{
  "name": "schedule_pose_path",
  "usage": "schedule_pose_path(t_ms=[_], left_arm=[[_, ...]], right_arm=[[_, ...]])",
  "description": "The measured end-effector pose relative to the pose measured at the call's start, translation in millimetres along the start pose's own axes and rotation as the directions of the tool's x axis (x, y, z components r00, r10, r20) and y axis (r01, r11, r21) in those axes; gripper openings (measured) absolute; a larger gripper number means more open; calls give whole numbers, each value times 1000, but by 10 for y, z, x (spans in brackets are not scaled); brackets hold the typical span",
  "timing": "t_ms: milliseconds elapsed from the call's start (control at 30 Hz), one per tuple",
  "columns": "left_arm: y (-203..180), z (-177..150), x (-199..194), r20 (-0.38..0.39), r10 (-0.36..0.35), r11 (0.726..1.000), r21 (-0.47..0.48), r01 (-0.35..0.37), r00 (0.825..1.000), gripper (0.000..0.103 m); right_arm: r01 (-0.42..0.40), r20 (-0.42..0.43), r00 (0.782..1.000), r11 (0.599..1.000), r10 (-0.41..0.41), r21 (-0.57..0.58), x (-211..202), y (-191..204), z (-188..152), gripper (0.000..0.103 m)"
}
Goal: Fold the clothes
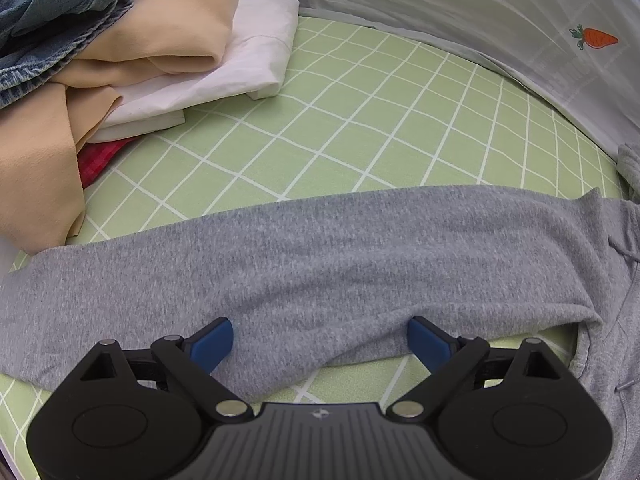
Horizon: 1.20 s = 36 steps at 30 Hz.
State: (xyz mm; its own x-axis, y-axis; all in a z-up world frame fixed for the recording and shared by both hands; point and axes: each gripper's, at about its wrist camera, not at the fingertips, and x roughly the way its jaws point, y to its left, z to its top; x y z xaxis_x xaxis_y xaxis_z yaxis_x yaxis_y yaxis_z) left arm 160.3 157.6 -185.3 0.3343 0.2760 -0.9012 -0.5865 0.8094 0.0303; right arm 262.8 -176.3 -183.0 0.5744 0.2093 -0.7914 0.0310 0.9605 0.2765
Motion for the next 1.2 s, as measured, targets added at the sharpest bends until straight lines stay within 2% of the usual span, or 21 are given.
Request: schedule_pose_path(t_ms=[67, 133, 200, 300, 400, 567, 633, 667, 733, 767, 800, 900, 967, 1133, 1200], left_arm=[[2, -1, -2, 1, 0, 1000, -1, 0, 1000, 95], [5, -7, -2, 3, 0, 1000, -3, 0, 1000, 95], [9, -11, -3, 4, -1, 1000, -4, 1, 1000, 95], [29, -17, -13, -2, -5, 1000, -1, 5, 1000, 95], [76, -29, -57, -12, -1, 1000, -1, 1, 1000, 93], [341, -36, -257, 33, 10, 999, -41, -9, 999, 92], [496, -35, -322, 49, 22, 998, -60, -19, 999, 92], [580, -36, -353, 56, 29, 997, -70, -25, 998, 92], [751, -48, -397, 61, 45, 995, -89, -39, 997, 92], [833, -55, -407, 62, 52, 994, -95, -46, 997, 92], [903, -59, -403, 62, 60, 994, -98, -53, 996, 92], [1115, -69, -385, 61, 83, 991, -108, -76, 995, 93], [1257, -64, -339, 55, 107, 988, -121, -100, 993, 93], [1586, -59, -214, 39, 157, 977, -150, -150, 987, 93], [1685, -59, -174, 36, 176, 974, -149, -169, 984, 93]], right_arm=[[-13, -1, 1000, 999, 13, -32, 31, 134, -46, 70], [-15, 0, 1000, 995, 16, -98, 46, 255, -78, 60], [-12, -5, 1000, 991, 11, -134, 37, 286, -104, 14], [-6, 5, 1000, 988, 7, -151, -51, 251, -125, 6], [48, 45, 998, 983, -41, -177, -236, 159, -124, 5], [209, 122, 975, 956, -186, -207, -574, -78, -174, 5], [285, 112, 958, 932, -266, -226, -633, -183, -229, 6], [314, 82, 949, 920, -303, -235, -626, -226, -257, 8], [343, 53, 939, 919, -339, -195, -671, -322, -350, 34], [355, 40, 935, 919, -353, -170, -699, -370, -400, 56], [352, 31, 936, 924, -351, -151, -734, -394, -469, 71], [341, 21, 940, 931, -341, -128, -804, -336, -675, 85], [329, 7, 944, 937, -331, -118, -807, -268, -792, 91], [328, -22, 943, 936, -333, -126, -765, -107, -1012, 94], [338, -23, 939, 932, -344, -131, -745, -40, -1082, 99]])
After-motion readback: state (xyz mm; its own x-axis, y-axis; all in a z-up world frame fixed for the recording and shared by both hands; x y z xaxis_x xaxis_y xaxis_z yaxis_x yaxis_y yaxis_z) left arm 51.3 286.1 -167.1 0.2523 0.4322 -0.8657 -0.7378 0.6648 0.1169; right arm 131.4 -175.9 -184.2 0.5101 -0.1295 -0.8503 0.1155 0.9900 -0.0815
